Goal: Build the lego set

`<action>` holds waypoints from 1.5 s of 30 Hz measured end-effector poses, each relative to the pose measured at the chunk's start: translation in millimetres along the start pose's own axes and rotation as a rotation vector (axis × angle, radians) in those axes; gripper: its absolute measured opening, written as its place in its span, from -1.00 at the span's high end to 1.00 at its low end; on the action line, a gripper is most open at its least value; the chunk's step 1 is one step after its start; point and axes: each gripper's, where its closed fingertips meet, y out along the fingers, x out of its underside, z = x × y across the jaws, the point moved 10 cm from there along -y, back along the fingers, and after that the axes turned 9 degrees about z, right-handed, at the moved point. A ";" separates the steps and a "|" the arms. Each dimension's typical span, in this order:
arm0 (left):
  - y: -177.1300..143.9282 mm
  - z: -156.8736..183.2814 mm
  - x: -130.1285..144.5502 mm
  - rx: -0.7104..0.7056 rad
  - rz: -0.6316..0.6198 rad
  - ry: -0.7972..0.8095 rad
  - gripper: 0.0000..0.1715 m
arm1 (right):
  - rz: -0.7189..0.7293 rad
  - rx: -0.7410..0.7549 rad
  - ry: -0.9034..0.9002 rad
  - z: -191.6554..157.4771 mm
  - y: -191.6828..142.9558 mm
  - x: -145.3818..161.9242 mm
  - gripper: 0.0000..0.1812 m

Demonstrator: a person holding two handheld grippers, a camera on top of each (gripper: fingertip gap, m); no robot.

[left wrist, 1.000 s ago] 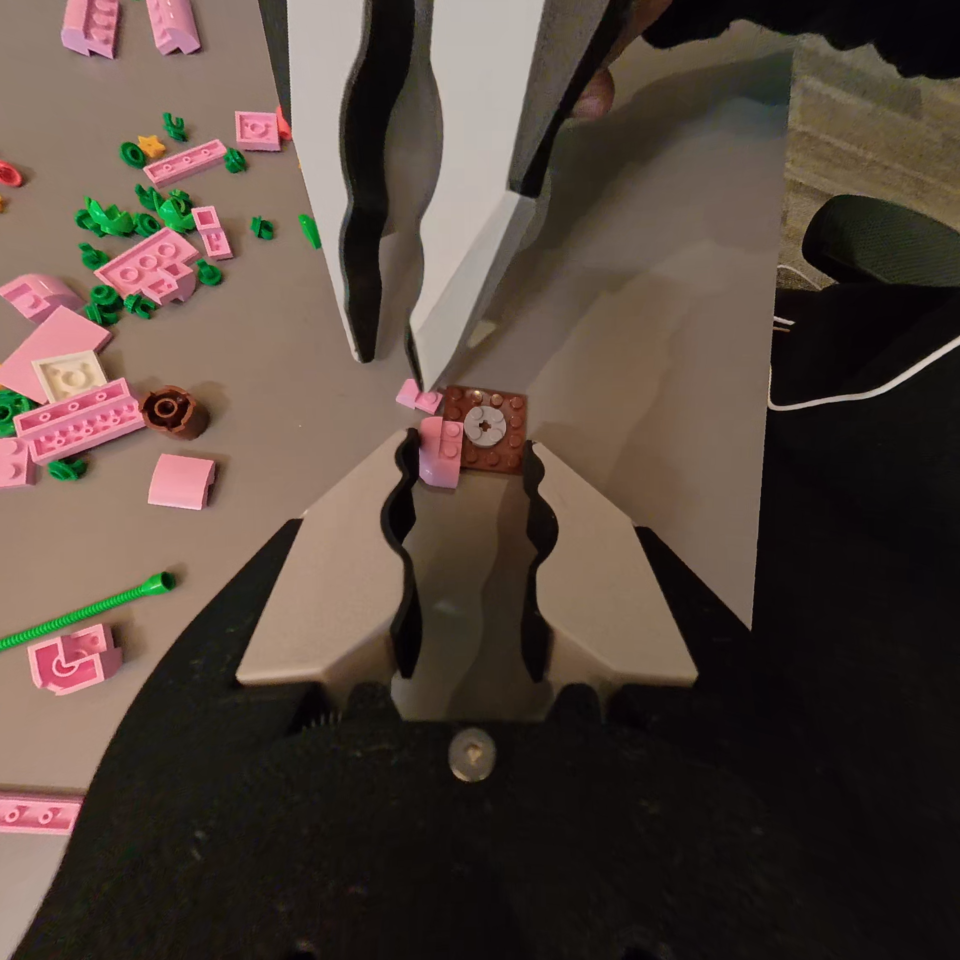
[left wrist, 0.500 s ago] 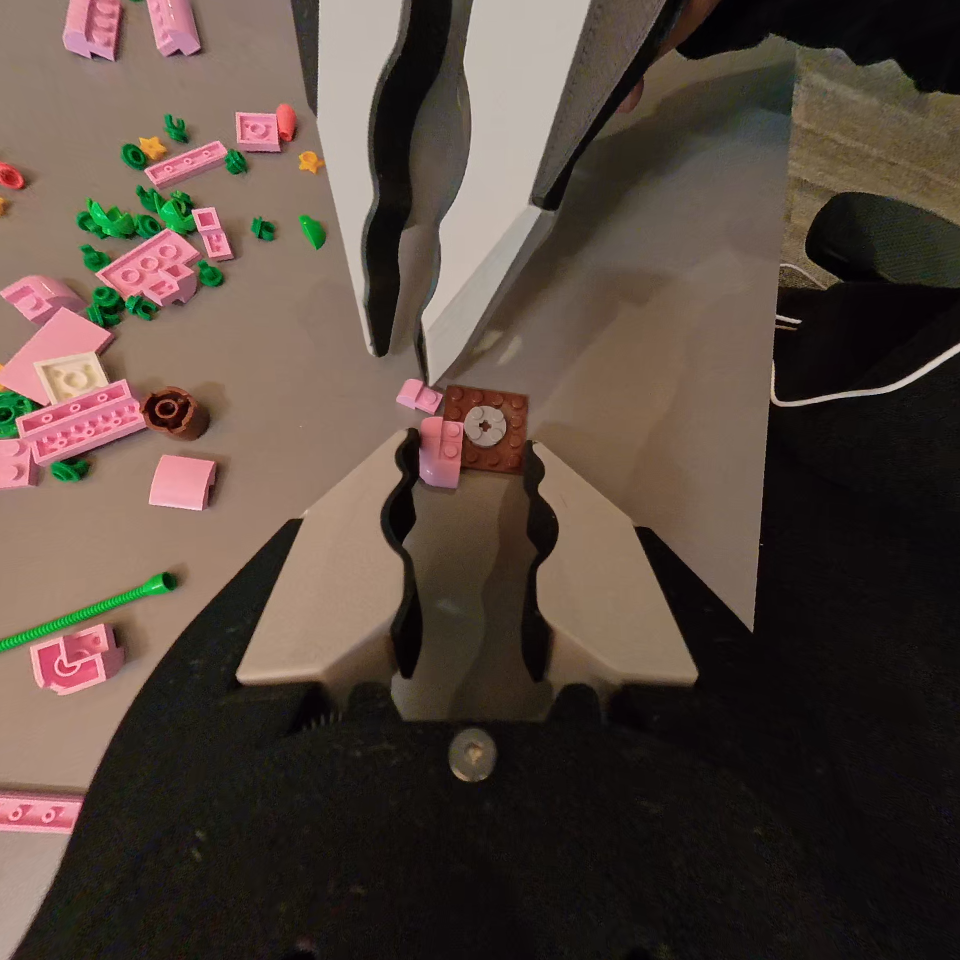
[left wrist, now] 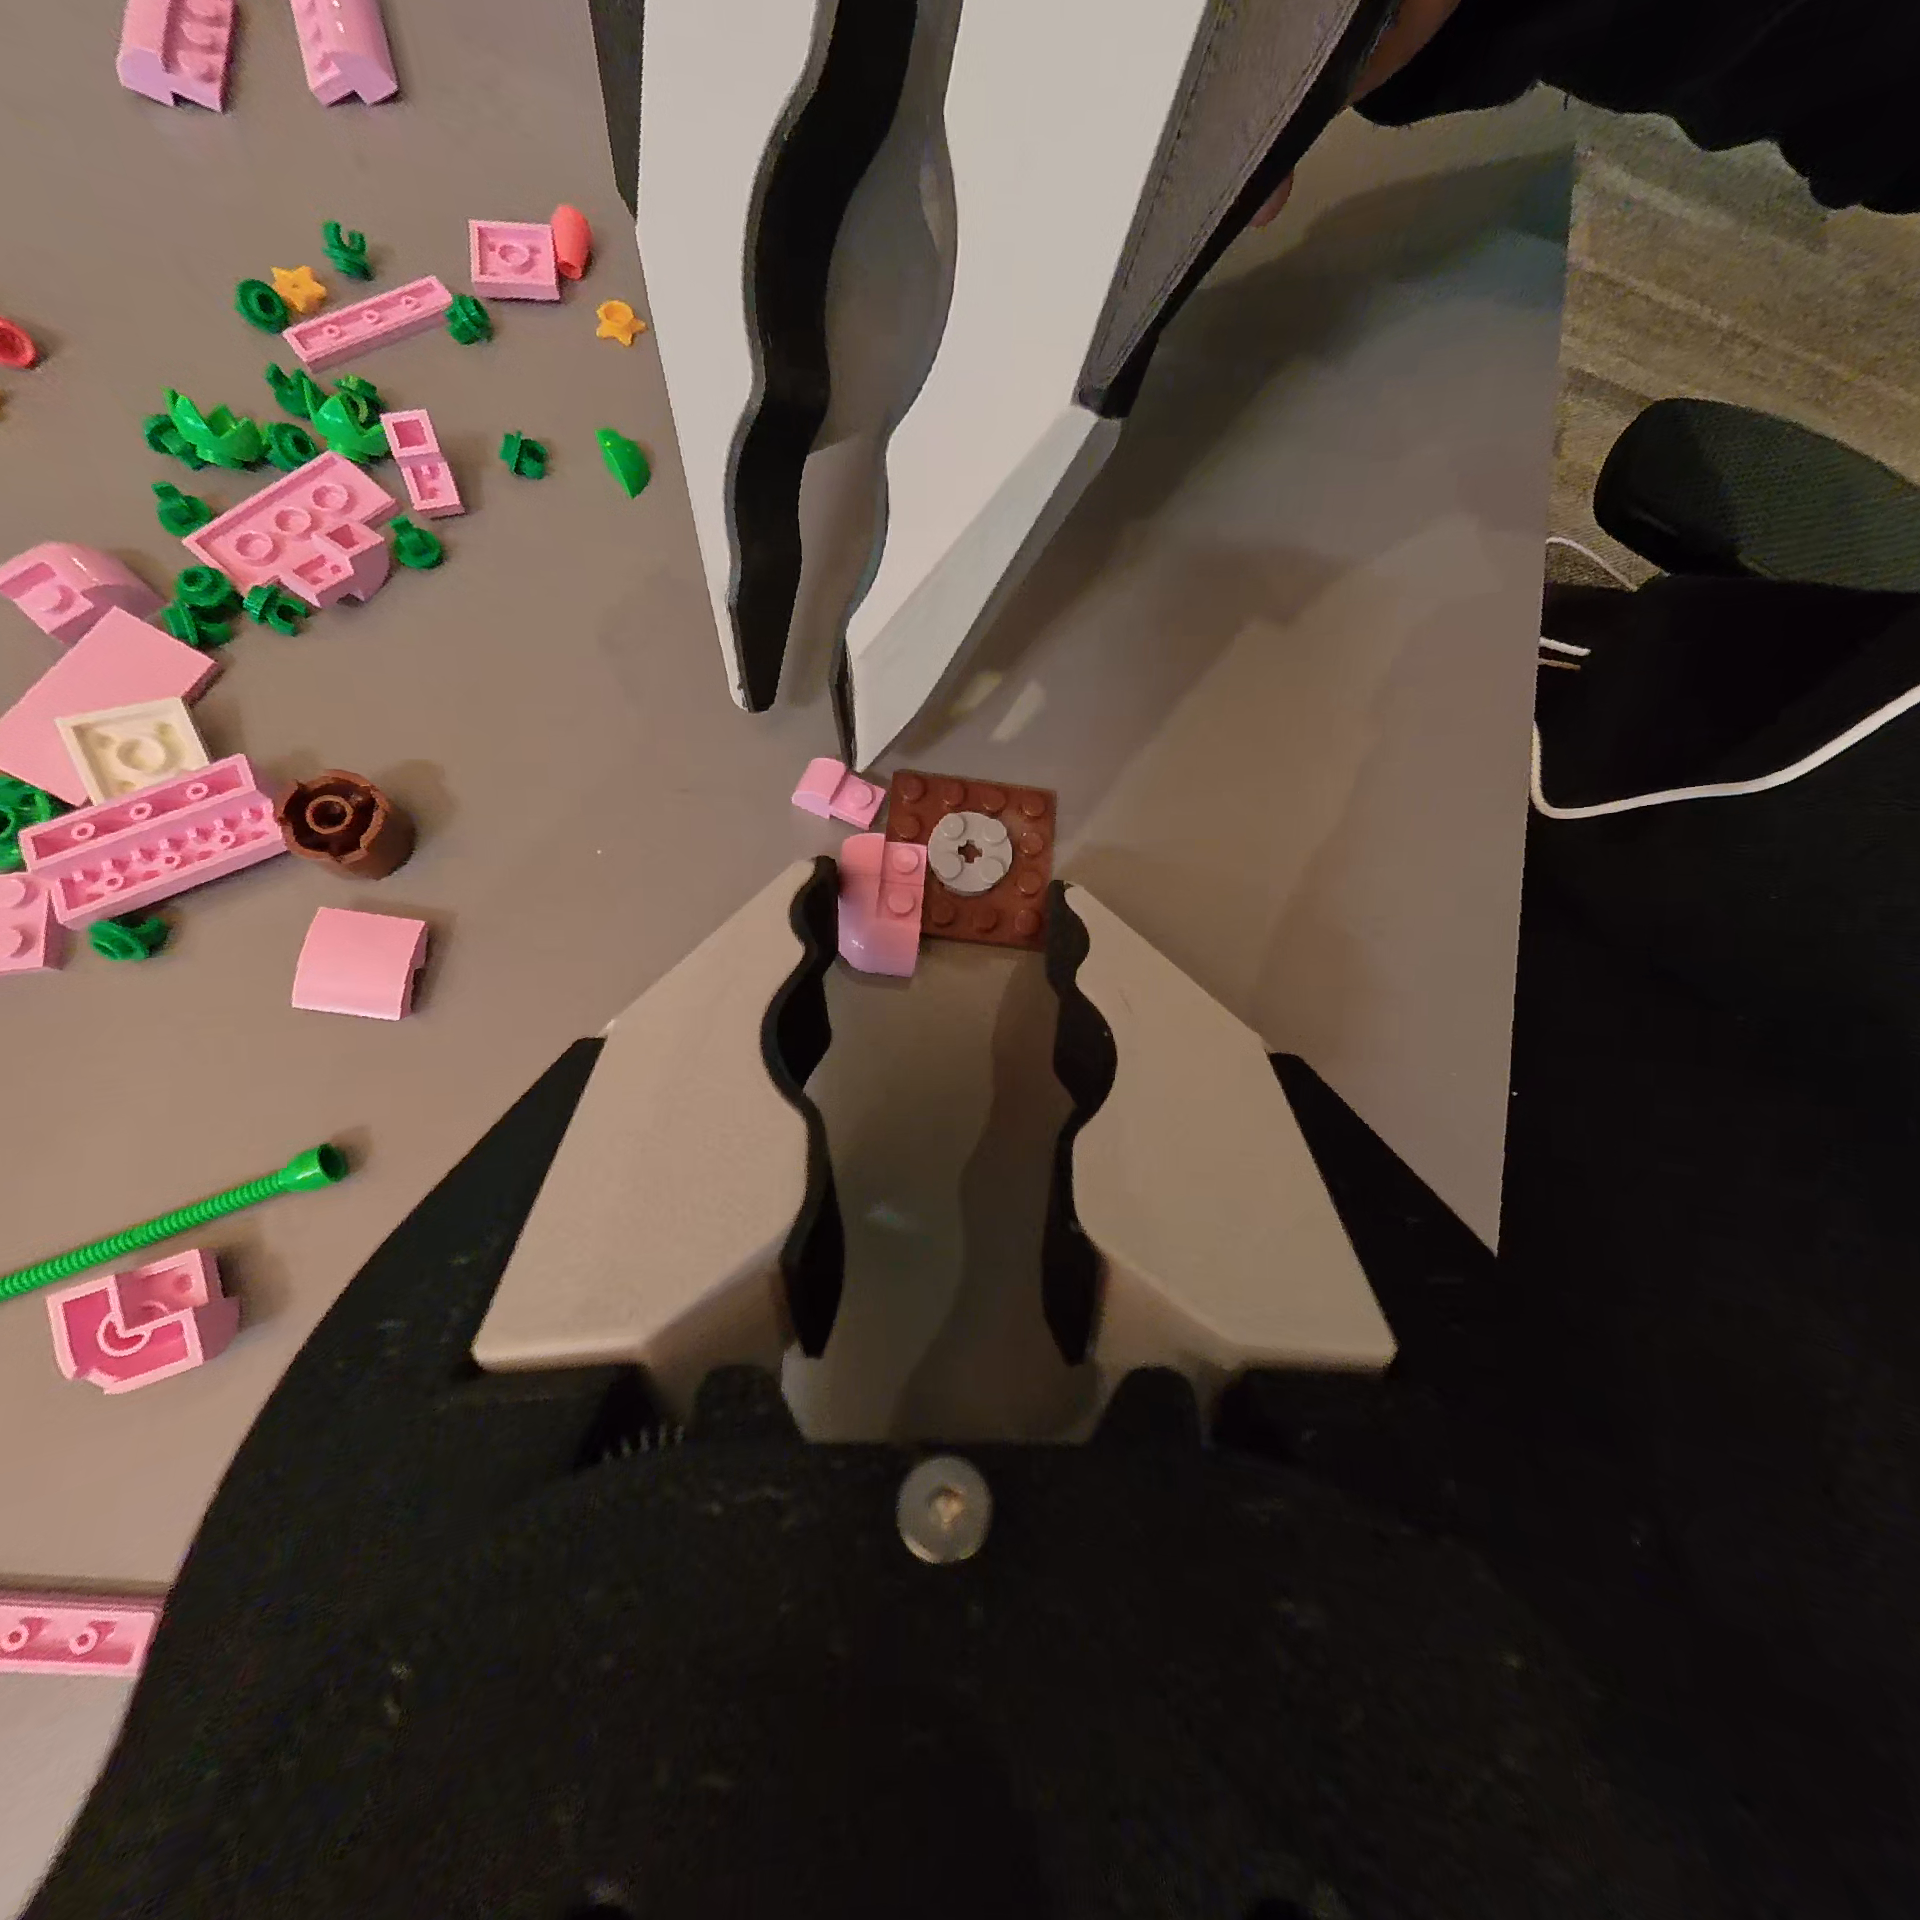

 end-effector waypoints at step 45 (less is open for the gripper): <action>-4.9 0.9 -1.5 -0.017 0.045 0.015 0.57 | -0.098 -0.125 -0.101 4.9 7.6 -13.2 0.87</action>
